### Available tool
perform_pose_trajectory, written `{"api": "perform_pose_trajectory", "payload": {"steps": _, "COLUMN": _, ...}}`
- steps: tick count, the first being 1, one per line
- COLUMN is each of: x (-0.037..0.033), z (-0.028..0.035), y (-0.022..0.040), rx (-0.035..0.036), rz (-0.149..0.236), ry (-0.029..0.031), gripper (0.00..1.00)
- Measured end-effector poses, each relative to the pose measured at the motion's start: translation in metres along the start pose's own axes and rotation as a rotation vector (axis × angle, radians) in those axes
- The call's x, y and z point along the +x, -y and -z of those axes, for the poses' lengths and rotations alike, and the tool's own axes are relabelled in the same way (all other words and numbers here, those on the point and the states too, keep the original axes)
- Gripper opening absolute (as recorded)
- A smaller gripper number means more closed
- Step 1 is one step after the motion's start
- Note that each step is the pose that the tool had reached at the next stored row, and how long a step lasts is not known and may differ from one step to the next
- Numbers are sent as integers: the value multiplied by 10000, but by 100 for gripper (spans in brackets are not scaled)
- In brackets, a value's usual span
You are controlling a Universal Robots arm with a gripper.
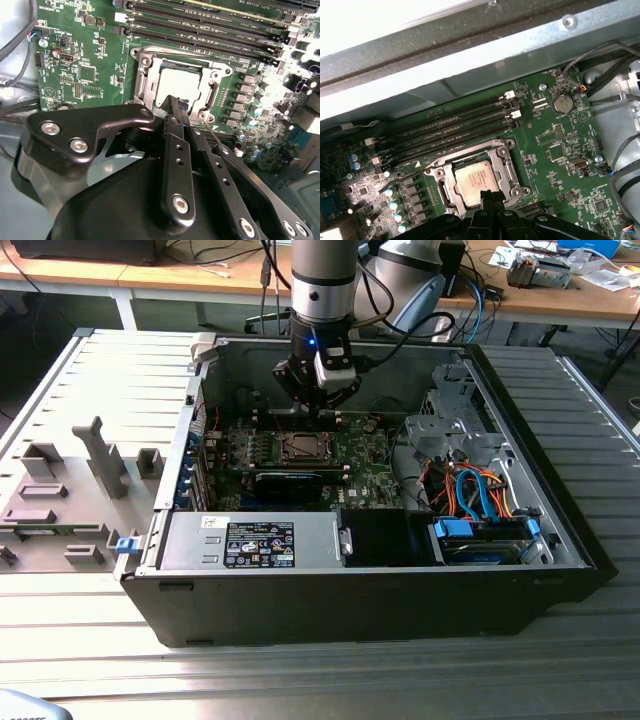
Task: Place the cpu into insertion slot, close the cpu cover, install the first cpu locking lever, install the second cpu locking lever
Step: 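Install the first cpu locking lever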
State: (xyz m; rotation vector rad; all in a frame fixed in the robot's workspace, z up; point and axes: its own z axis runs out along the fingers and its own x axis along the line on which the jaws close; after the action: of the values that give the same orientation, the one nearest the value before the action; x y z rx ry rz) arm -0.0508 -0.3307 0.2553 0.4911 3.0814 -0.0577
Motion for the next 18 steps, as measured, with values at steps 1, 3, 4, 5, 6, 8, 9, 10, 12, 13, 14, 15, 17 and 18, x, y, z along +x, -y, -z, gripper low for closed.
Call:
{"api": "perform_pose_trajectory", "payload": {"steps": 1, "x": 0, "z": 0, "y": 0, "rx": -1, "rz": 43, "ry": 2, "gripper": 11}}
{"api": "perform_pose_trajectory", "payload": {"steps": 3, "x": 0, "z": 0, "y": 1, "rx": -3, "rz": 106, "ry": 3, "gripper": 11}}
{"api": "perform_pose_trajectory", "payload": {"steps": 4, "x": 0, "z": 0, "y": 1, "rx": -4, "rz": 135, "ry": 4, "gripper": 11}}
{"api": "perform_pose_trajectory", "payload": {"steps": 5, "x": 0, "z": 0, "y": 1, "rx": -5, "rz": 166, "ry": 5, "gripper": 11}}
{"api": "perform_pose_trajectory", "payload": {"steps": 6, "x": 0, "z": 0, "y": 1, "rx": -5, "rz": 196, "ry": 6, "gripper": 11}}
{"api": "perform_pose_trajectory", "payload": {"steps": 8, "x": 0, "z": 0, "y": 1, "rx": -7, "rz": 273, "ry": 9, "gripper": 11}}
{"api": "perform_pose_trajectory", "payload": {"steps": 9, "x": -1, "z": 0, "y": 1, "rx": -8, "rz": 305, "ry": 10, "gripper": 11}}
{"api": "perform_pose_trajectory", "payload": {"steps": 10, "x": -1, "z": 0, "y": 2, "rx": -10, "rz": 359, "ry": 12, "gripper": 11}}
{"api": "perform_pose_trajectory", "payload": {"steps": 12, "x": -1, "z": 0, "y": 2, "rx": -11, "rz": 433, "ry": 14, "gripper": 11}}
{"api": "perform_pose_trajectory", "payload": {"steps": 13, "x": -1, "z": 0, "y": 2, "rx": -13, "rz": 465, "ry": 15, "gripper": 11}}
{"api": "perform_pose_trajectory", "payload": {"steps": 14, "x": -1, "z": 0, "y": 2, "rx": -13, "rz": 499, "ry": 17, "gripper": 11}}
{"api": "perform_pose_trajectory", "payload": {"steps": 15, "x": -1, "z": 0, "y": 3, "rx": -15, "rz": 564, "ry": 18, "gripper": 11}}
{"api": "perform_pose_trajectory", "payload": {"steps": 17, "x": -1, "z": 0, "y": 3, "rx": -17, "rz": 626, "ry": 21, "gripper": 11}}
{"api": "perform_pose_trajectory", "payload": {"steps": 18, "x": -1, "z": 0, "y": 3, "rx": -17, "rz": 666, "ry": 22, "gripper": 11}}
